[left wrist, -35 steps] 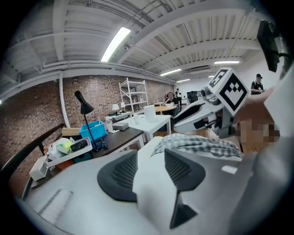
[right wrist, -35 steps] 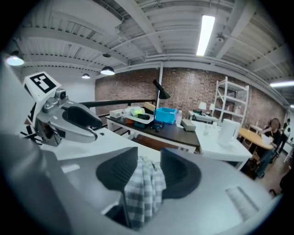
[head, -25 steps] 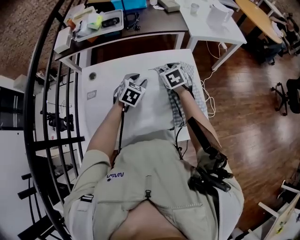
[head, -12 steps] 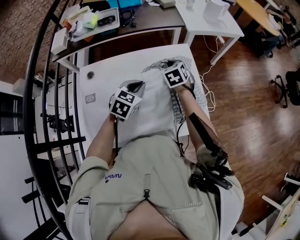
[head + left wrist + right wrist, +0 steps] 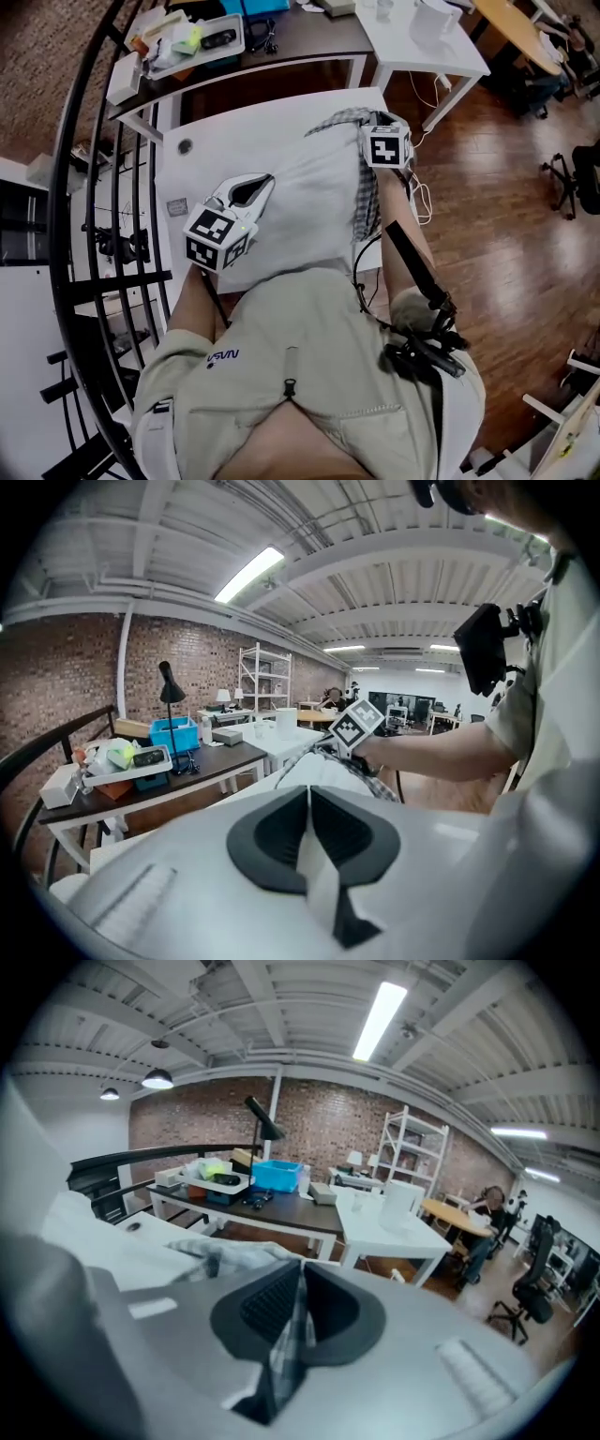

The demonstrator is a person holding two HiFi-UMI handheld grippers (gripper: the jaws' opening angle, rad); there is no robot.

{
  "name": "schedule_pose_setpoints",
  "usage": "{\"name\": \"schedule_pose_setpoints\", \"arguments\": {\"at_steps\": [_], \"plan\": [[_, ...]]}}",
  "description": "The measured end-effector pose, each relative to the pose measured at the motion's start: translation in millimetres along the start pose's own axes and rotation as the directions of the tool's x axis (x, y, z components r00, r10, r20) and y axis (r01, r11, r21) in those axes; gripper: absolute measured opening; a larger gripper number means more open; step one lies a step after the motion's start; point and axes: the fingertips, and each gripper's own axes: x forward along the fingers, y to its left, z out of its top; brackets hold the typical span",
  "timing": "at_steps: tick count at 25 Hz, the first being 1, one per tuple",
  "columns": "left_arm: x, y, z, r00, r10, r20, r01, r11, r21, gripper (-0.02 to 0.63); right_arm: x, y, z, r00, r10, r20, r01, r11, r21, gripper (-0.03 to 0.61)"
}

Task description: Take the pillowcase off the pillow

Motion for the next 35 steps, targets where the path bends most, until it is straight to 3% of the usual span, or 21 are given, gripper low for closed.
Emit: {"name": "schedule_pose_setpoints", "arguments": {"at_steps": [3, 5, 8, 12, 16, 18, 21, 25, 28, 31, 33, 35], "plan": [[7, 21, -23, 1.000, 0.020, -0.024, -0.022, 0.996, -0.083, 0.015, 10, -10, -44, 0.994, -0.008, -0.113, 0.017, 0.997, 0.082, 0.018], [23, 36, -45, 0.998, 0.034, -0.057, -0.042, 0.990, -0.133, 0.016, 17, -8, -63, 0.986, -0.002, -0.165, 0.014, 0.997, 0.072, 0.018], [50, 50, -67, 0.993, 0.062, -0.103, -0.074, 0.989, -0.126, 0.018, 26, -1, -83, 0.978, 0.030, -0.205, -0.015, 0.997, 0.071, 0.019], [60, 62, -68, 0.989, 0.089, -0.119, -0.101, 0.990, -0.102, 0.033, 21, -1, -61, 0.994, 0.080, -0.069, -0.072, 0.992, 0.102, 0.062], [54, 58, -34, 0.987, 0.154, -0.052, -0.152, 0.987, 0.052, 0.102, -22, 6, -28, 0.989, 0.121, 0.087, -0.130, 0.985, 0.114, 0.107], [46, 26, -17, 0.994, 0.108, -0.020, -0.105, 0.987, 0.119, 0.135, -56, 15, -27, 0.981, 0.133, 0.140, -0.150, 0.981, 0.119, 0.113], [36, -46, -17, 0.998, -0.059, -0.037, 0.064, 0.987, 0.148, 0.155, -109, 34, -48, 0.973, 0.153, 0.171, -0.176, 0.976, 0.131, 0.117], [39, -110, -56, 0.961, -0.216, -0.172, 0.248, 0.949, 0.195, 0.247, -163, 63, -98, 0.978, 0.168, 0.124, -0.185, 0.972, 0.145, 0.132], [44, -131, -94, 0.930, -0.250, -0.268, 0.312, 0.924, 0.221, 0.296, -186, 86, -145, 0.983, 0.181, 0.036, -0.184, 0.971, 0.152, 0.153], [51, -140, -132, 0.905, -0.238, -0.352, 0.338, 0.904, 0.260, 0.304, -198, 110, -189, 0.976, 0.210, -0.055, -0.199, 0.966, 0.166, 0.173], [57, -135, -150, 0.905, -0.198, -0.376, 0.323, 0.896, 0.306, 0.291, -198, 128, -209, 0.968, 0.229, -0.103, -0.213, 0.966, 0.149, 0.173], [63, -128, -155, 0.916, -0.159, -0.369, 0.295, 0.889, 0.350, 0.237, -189, 146, -223, 0.958, 0.248, -0.142, -0.233, 0.966, 0.114, 0.173]]}}
